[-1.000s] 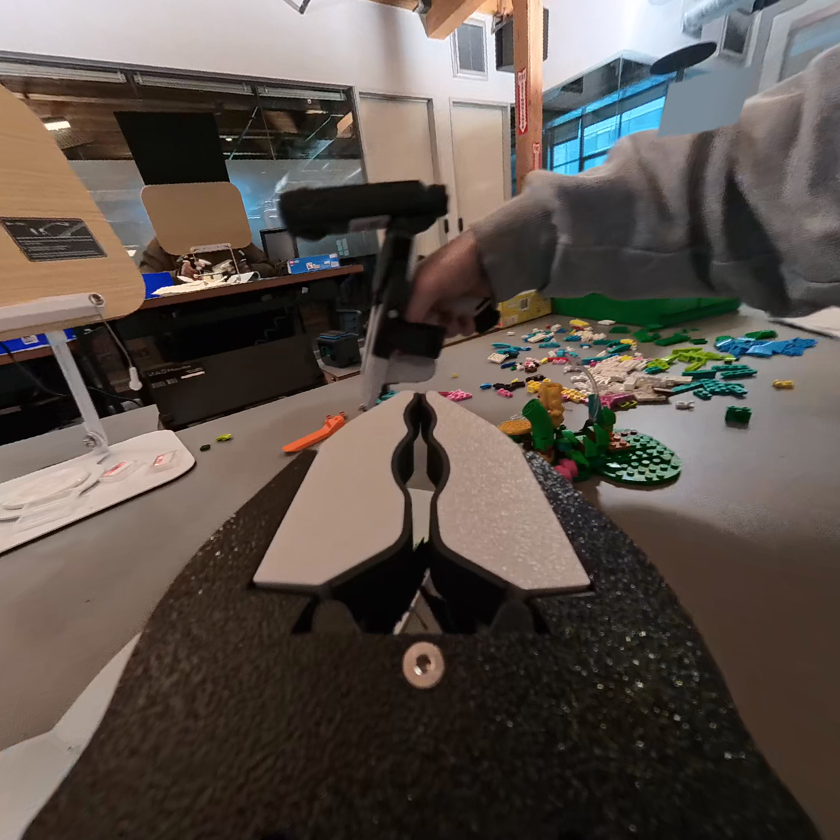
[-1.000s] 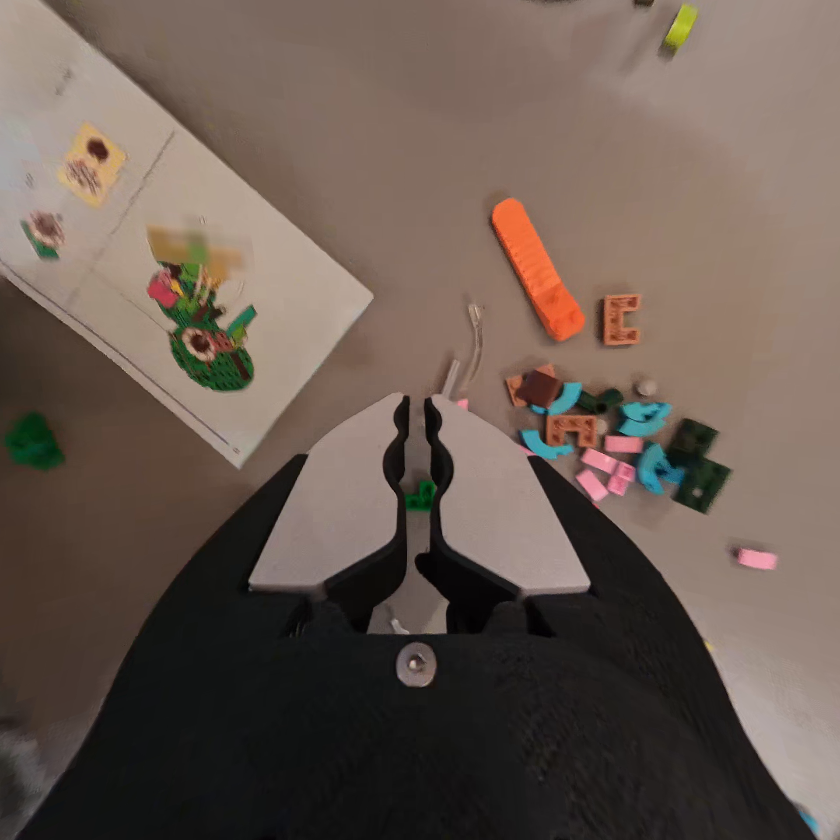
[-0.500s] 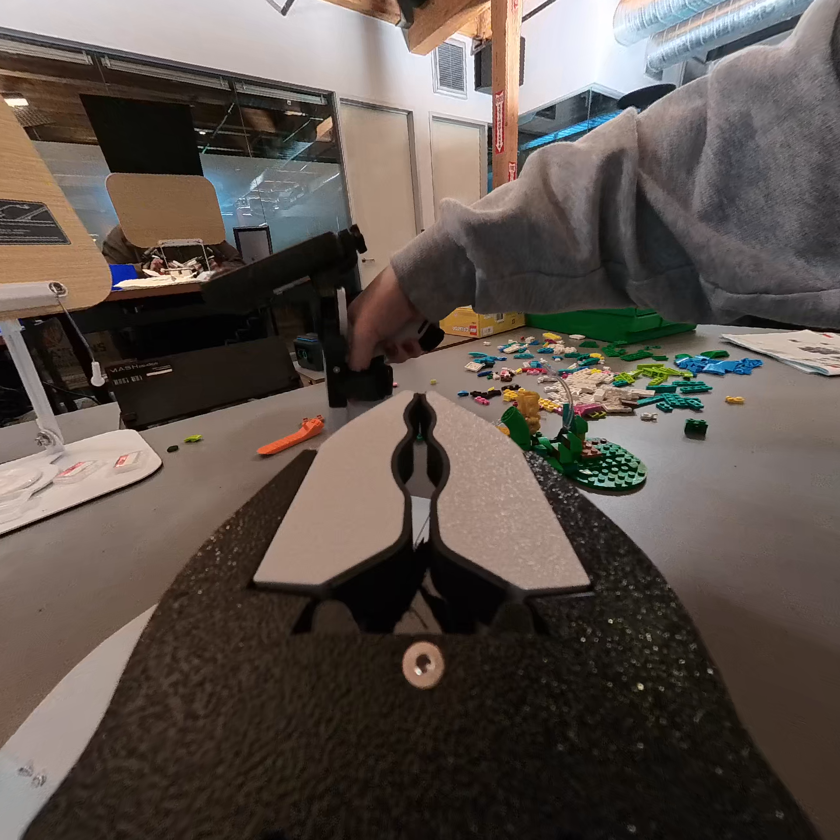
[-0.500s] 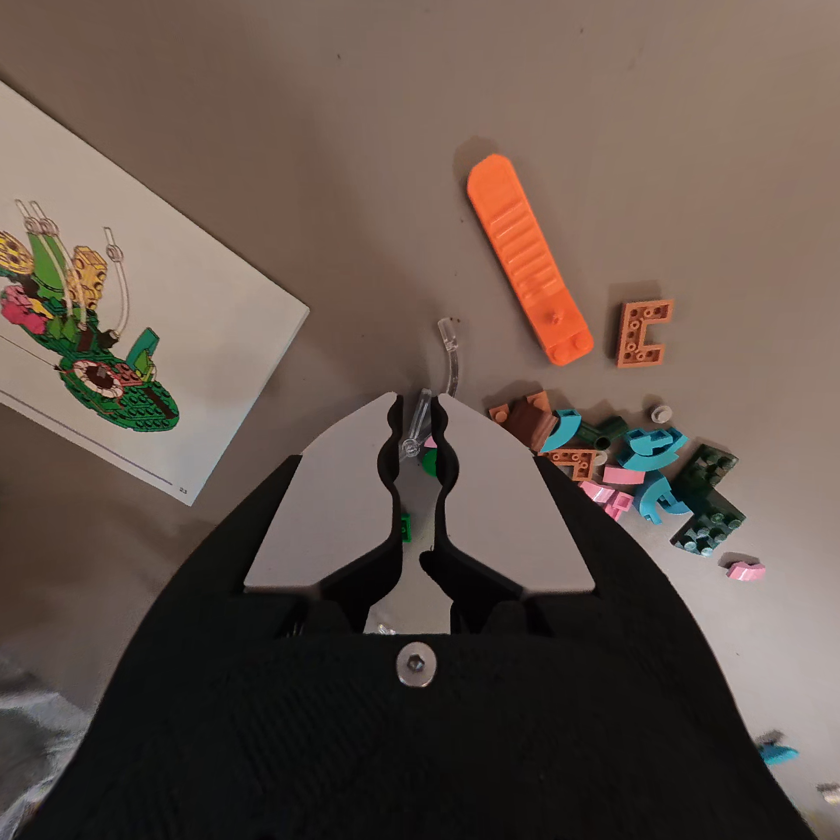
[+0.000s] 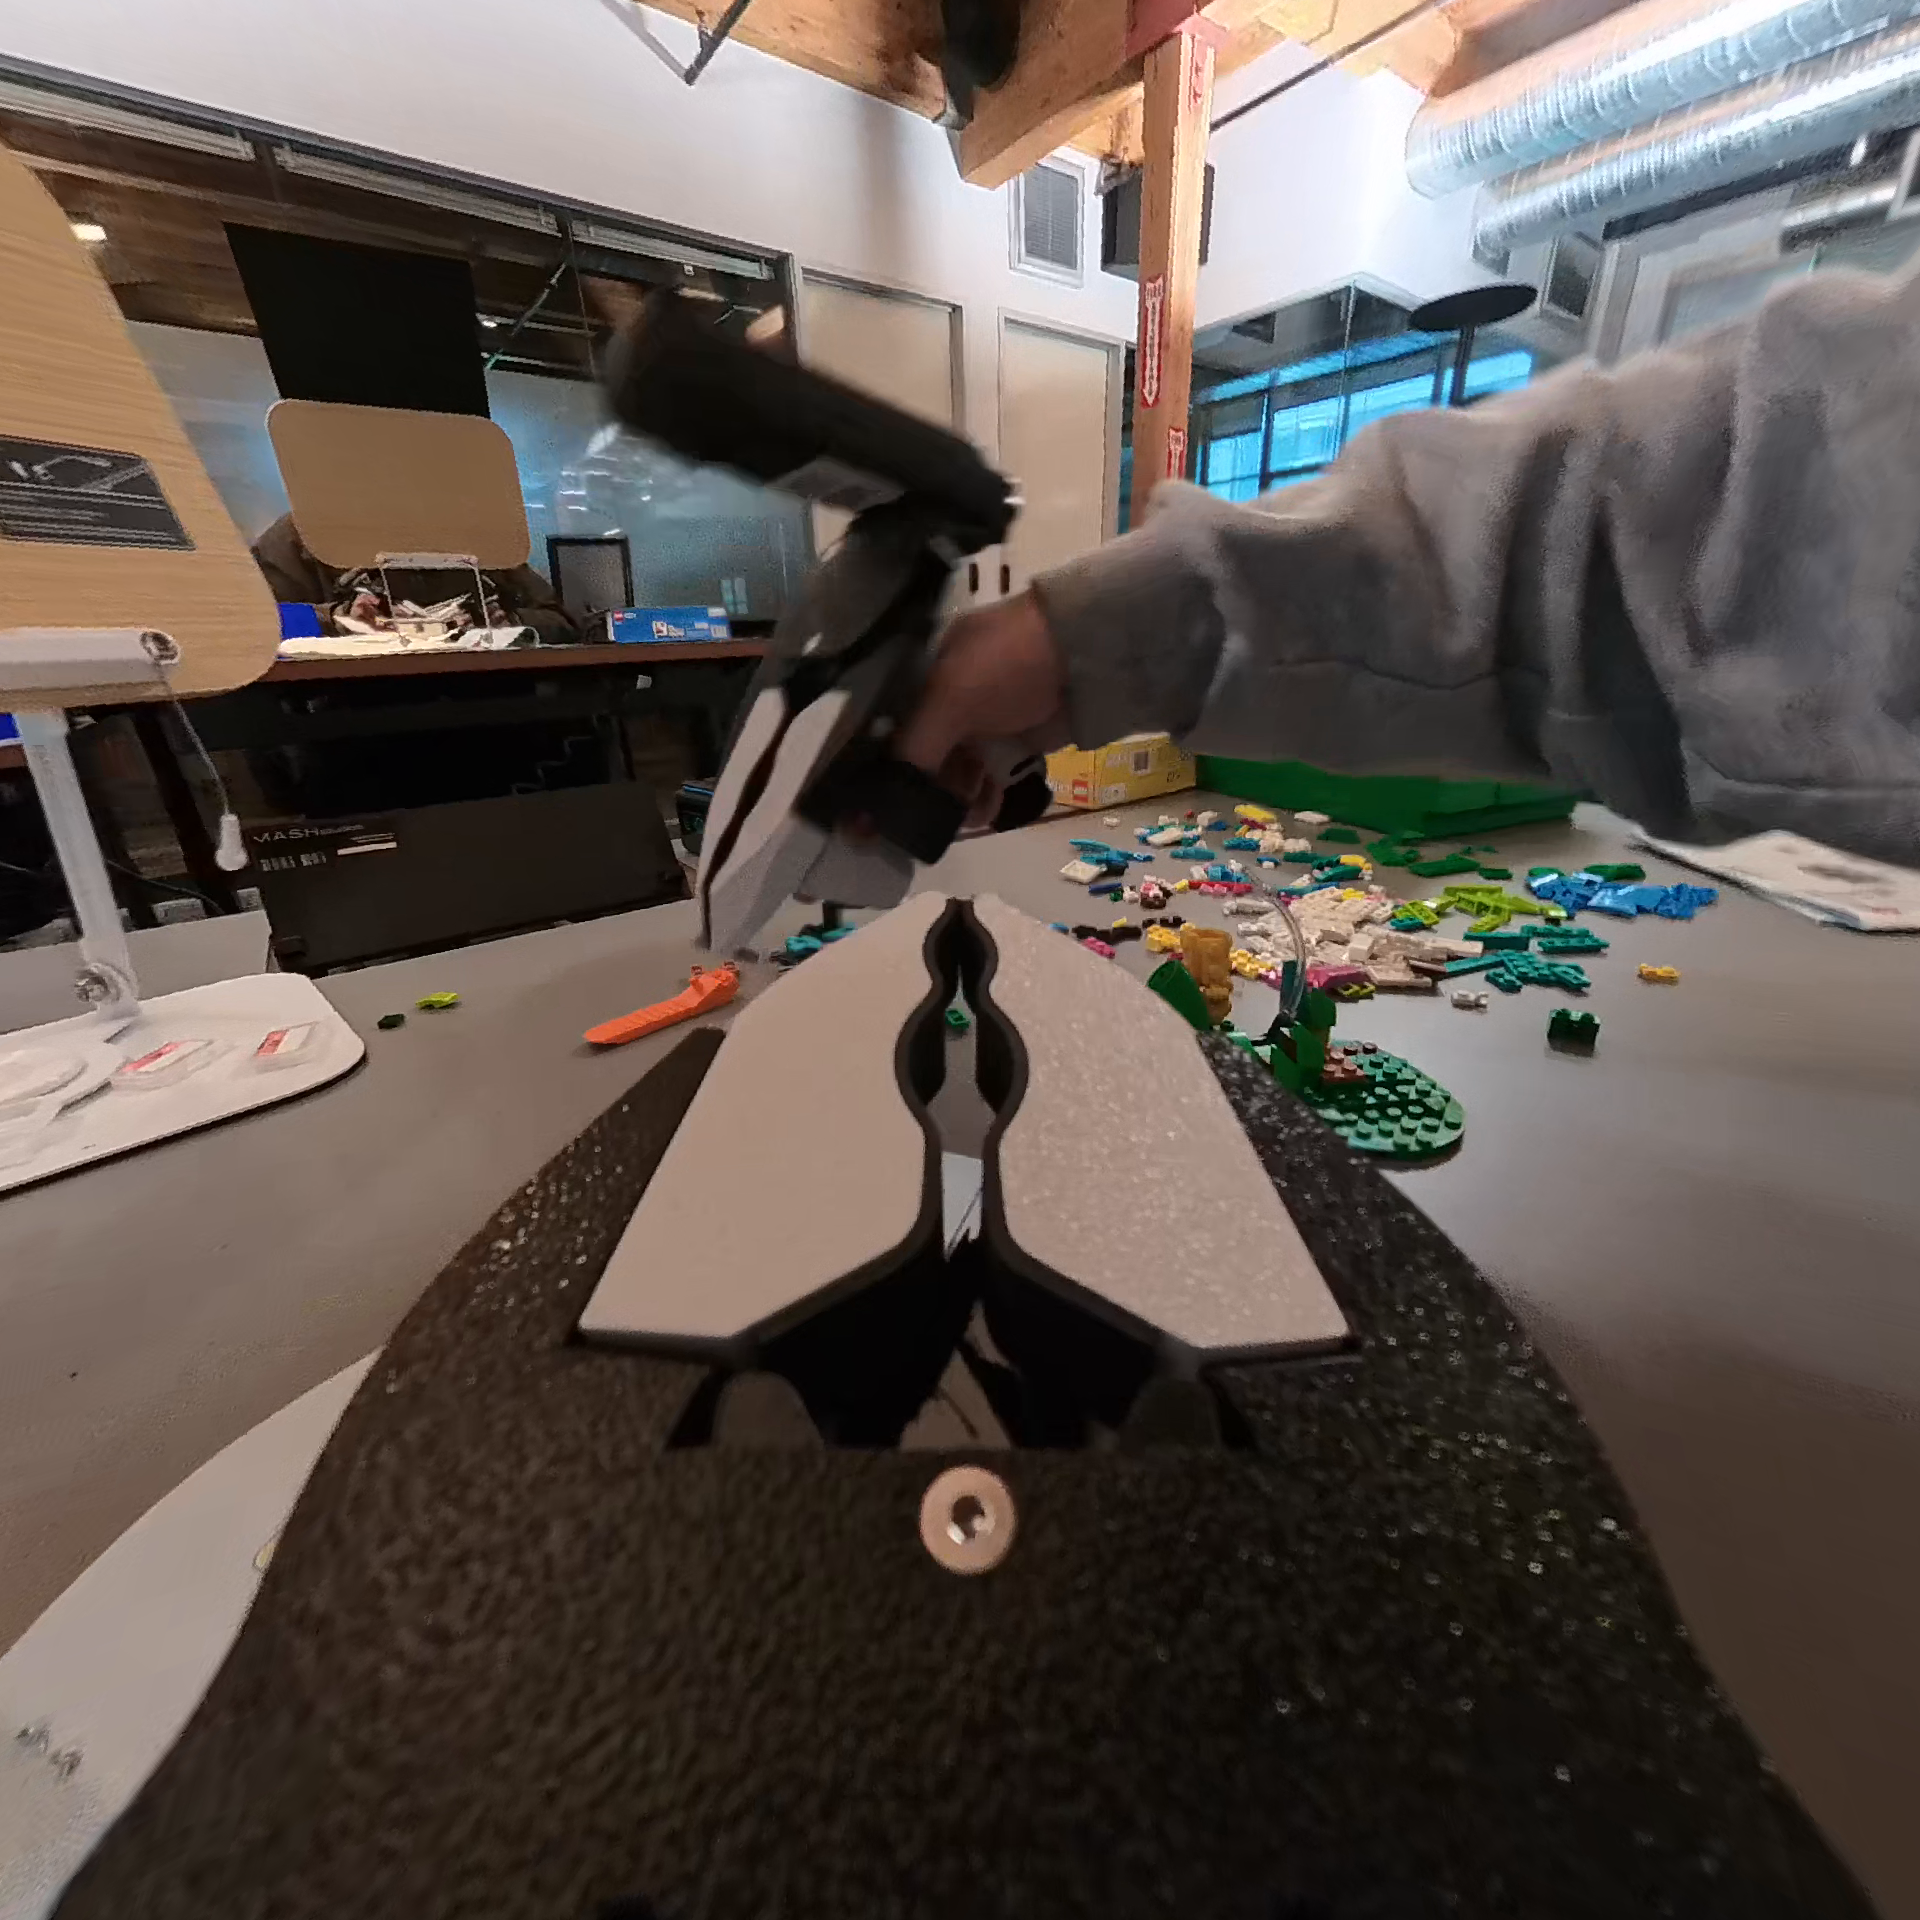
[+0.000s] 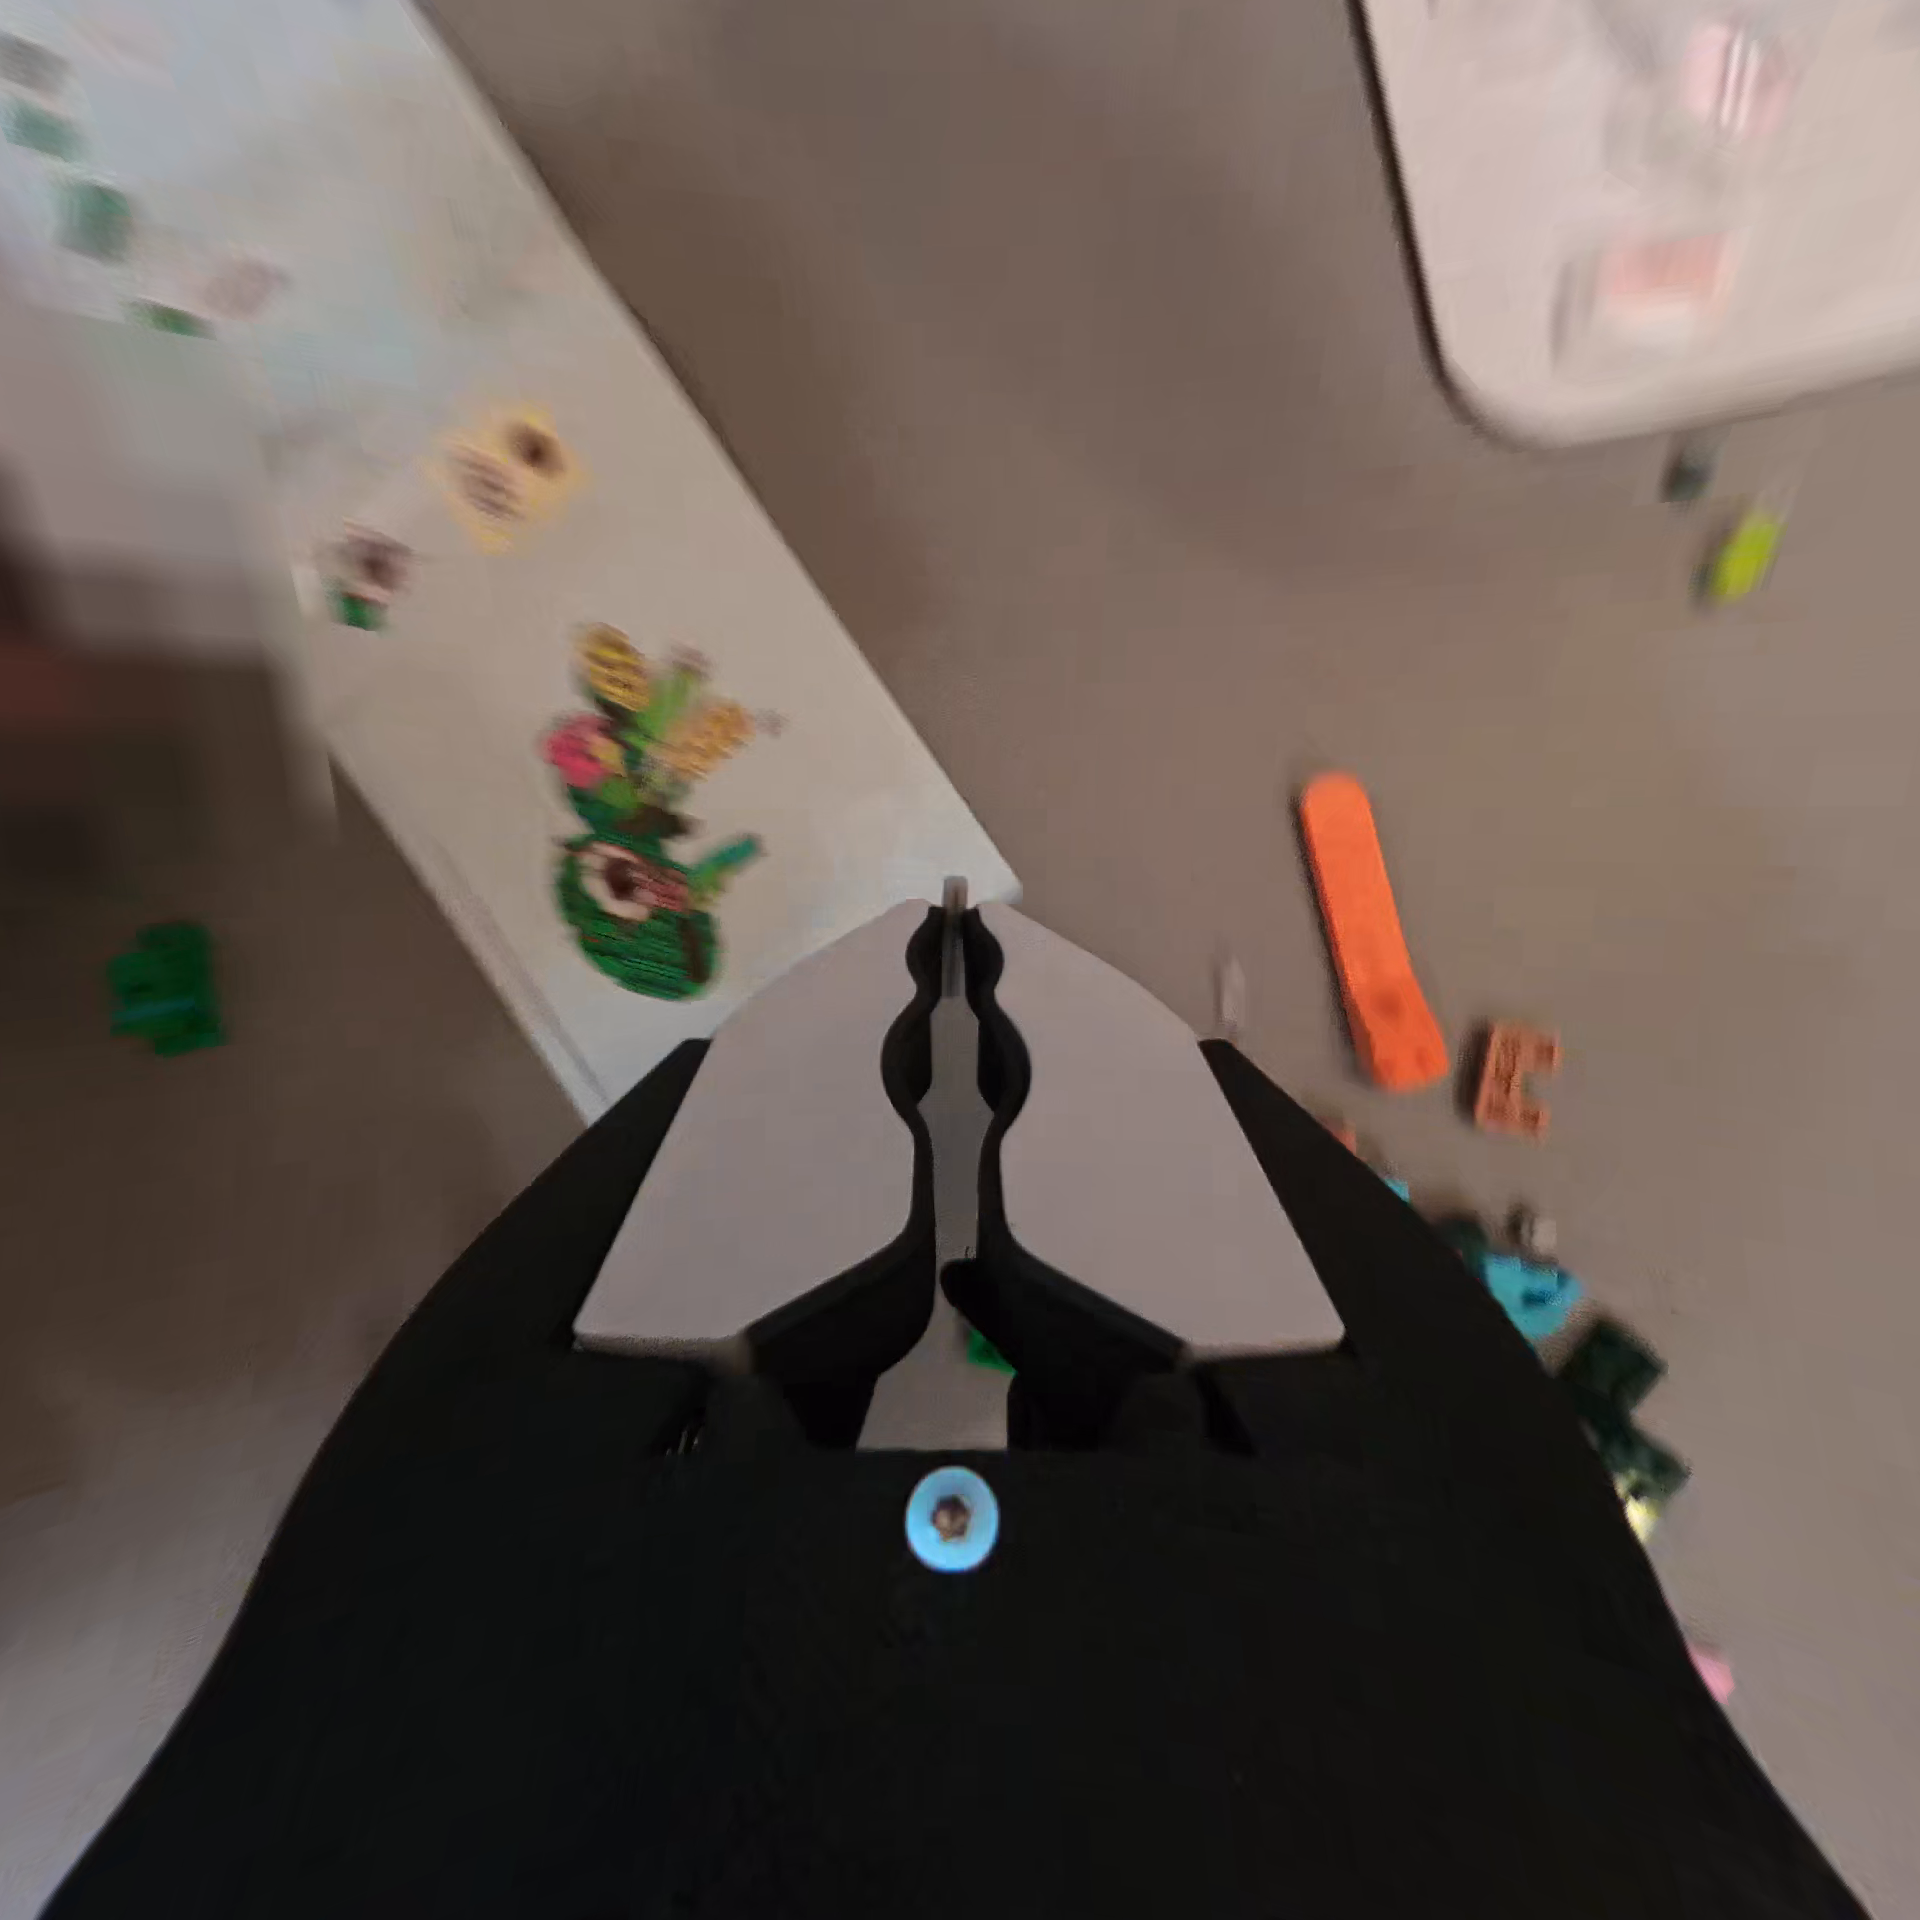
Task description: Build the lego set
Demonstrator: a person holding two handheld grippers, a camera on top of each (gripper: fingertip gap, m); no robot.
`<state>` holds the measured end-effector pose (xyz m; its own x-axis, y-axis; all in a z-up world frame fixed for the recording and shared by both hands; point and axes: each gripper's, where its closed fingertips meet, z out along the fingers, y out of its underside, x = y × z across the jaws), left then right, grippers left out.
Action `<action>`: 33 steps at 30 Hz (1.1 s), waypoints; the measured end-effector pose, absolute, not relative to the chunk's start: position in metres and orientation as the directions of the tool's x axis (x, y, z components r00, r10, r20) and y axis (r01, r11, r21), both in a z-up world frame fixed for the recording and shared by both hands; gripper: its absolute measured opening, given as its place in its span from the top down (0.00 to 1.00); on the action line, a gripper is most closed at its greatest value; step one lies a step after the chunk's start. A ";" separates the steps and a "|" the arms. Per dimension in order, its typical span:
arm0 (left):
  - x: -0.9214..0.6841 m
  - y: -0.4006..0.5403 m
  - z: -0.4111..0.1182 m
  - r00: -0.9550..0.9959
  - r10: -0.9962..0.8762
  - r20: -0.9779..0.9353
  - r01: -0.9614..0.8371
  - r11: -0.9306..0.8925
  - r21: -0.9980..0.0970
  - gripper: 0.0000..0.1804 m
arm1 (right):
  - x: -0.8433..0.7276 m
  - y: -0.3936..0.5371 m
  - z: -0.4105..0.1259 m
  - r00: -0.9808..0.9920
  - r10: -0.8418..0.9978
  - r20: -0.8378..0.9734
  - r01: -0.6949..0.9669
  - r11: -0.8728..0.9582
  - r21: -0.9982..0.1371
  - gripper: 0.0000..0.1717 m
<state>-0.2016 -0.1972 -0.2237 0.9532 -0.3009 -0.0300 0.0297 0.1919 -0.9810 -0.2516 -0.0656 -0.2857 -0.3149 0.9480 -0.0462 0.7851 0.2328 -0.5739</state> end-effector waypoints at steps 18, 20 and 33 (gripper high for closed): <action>-0.173 -0.228 -0.193 0.934 -0.307 -0.182 -0.073 0.335 -0.939 0.92 | -0.191 -0.246 -0.174 -0.411 0.882 0.230 0.059 0.278 -0.959 0.99; -0.173 -0.230 -0.191 0.938 -0.281 -0.202 -0.095 0.352 -0.931 0.98 | -0.187 -0.249 -0.174 -0.421 0.880 0.221 0.047 0.265 -0.963 1.00; -0.162 -0.229 -0.203 0.883 -0.395 -0.253 -0.128 0.315 -0.940 1.00 | -0.177 -0.248 -0.185 -0.462 0.852 0.247 0.074 0.315 -0.946 0.99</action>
